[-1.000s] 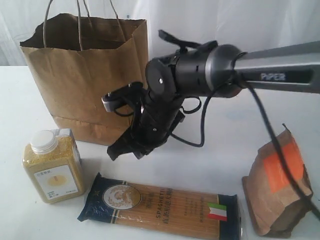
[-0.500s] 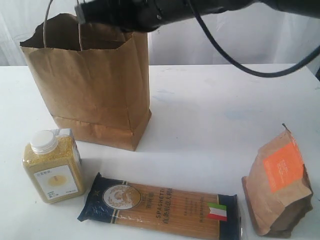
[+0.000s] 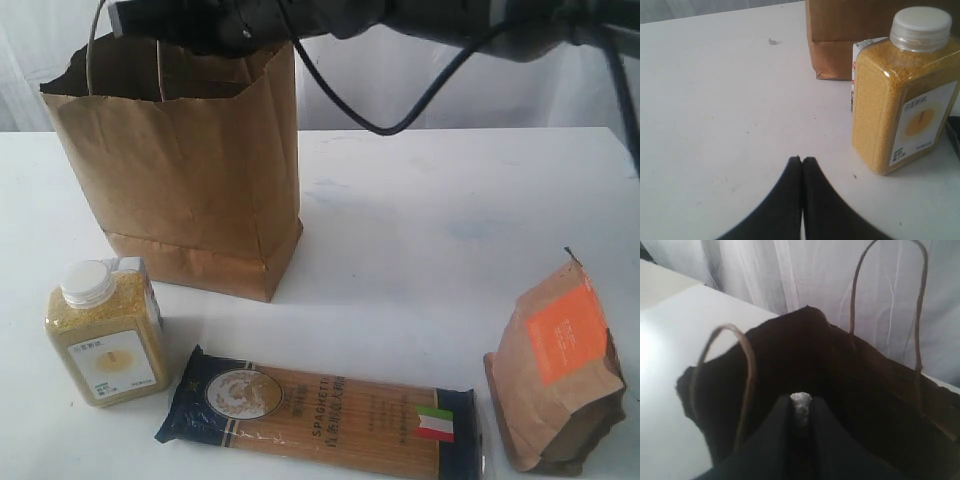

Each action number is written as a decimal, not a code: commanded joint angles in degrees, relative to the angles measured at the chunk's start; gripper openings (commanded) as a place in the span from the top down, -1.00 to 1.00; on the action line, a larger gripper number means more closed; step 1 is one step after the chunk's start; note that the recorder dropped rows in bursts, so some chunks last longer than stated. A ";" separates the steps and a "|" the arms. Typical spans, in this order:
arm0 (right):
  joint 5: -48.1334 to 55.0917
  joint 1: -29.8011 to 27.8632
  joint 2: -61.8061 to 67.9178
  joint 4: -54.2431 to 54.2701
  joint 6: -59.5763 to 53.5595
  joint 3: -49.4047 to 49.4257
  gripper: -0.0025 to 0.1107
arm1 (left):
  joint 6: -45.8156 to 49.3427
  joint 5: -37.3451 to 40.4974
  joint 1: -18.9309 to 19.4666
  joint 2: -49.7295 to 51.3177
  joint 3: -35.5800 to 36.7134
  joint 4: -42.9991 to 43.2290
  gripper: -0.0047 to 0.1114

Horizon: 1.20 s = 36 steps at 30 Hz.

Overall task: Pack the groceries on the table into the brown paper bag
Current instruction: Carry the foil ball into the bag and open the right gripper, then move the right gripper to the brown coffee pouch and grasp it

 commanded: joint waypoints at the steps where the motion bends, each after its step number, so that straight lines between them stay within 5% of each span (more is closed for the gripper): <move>1: 5.12 -1.54 3.36 -3.36 0.51 -4.86 0.96 | 0.05 -0.16 0.22 -0.28 0.15 -0.08 0.92; 7: 9.77 -1.79 4.72 -6.41 0.51 -7.83 0.80 | 0.05 -0.16 0.22 -0.28 0.15 -0.08 0.92; 16: 13.08 -1.79 4.17 -6.77 0.51 -9.15 -0.07 | 0.05 -0.16 0.22 -0.28 0.15 -0.08 0.92; 27: 17.58 -1.79 -2.37 -7.19 2.47 -9.15 -0.06 | 0.05 -0.16 0.22 -0.28 0.15 -0.08 0.92; 36: 31.11 -1.79 -12.10 -23.65 10.68 -5.16 0.00 | 0.05 -0.16 0.22 -0.28 0.15 -0.08 0.92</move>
